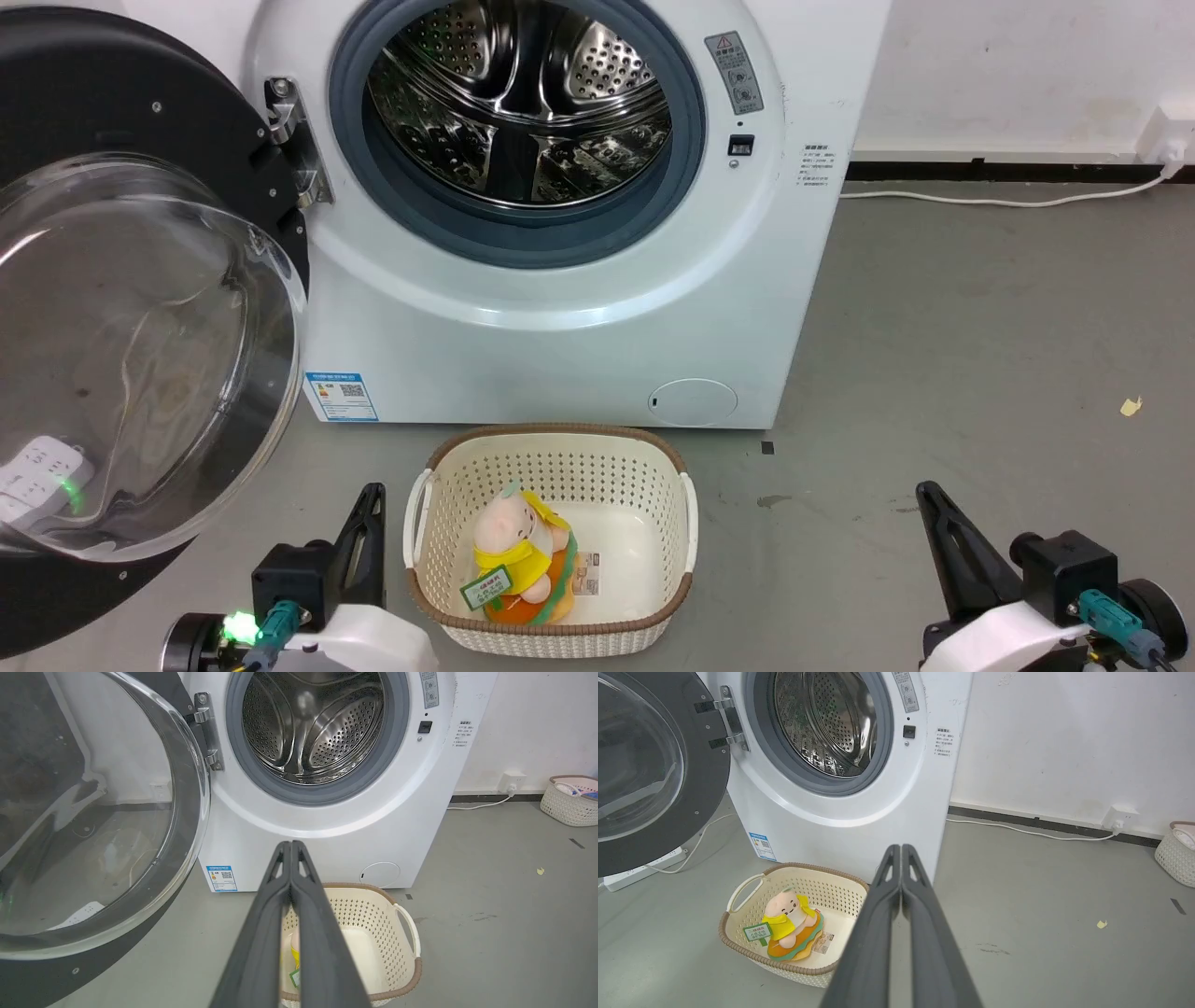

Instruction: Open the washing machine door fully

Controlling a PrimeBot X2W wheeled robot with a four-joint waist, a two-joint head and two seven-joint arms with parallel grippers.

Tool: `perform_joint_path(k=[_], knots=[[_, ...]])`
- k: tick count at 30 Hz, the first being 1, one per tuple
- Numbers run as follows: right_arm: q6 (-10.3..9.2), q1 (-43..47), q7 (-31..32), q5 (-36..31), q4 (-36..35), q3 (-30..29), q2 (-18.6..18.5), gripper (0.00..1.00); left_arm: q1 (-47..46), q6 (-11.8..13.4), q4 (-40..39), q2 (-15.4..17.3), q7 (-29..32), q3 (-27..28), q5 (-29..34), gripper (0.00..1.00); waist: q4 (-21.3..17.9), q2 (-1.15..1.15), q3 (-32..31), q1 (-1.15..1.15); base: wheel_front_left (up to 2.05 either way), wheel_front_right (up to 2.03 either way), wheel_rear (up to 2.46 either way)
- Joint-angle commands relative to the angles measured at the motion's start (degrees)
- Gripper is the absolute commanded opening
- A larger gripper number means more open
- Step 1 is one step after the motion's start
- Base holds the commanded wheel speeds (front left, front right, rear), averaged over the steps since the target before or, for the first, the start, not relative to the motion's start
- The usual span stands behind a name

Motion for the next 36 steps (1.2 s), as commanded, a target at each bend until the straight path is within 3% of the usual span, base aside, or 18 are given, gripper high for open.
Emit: perform_joint_path(k=[1, 36], knots=[[0.04, -0.69, 0.44, -0.36, -0.39, 0.15, 0.25, 0.00, -0.57, -0.19, -0.40, 0.02, 0.42, 0.25, 0.66, 0.00, -0.03, 0.00, 0.05, 0.00, 0.00, 0.00, 0.00], [0.05, -1.80, 2.99, -1.48, -1.54, 0.52, 0.30, 0.00, -1.18, -0.34, -2.22, -0.19, 2.96, 1.71, 2.32, 0.00, -0.40, 0.00, 0.69, 0.00, 0.00, 0.00, 0.00]])
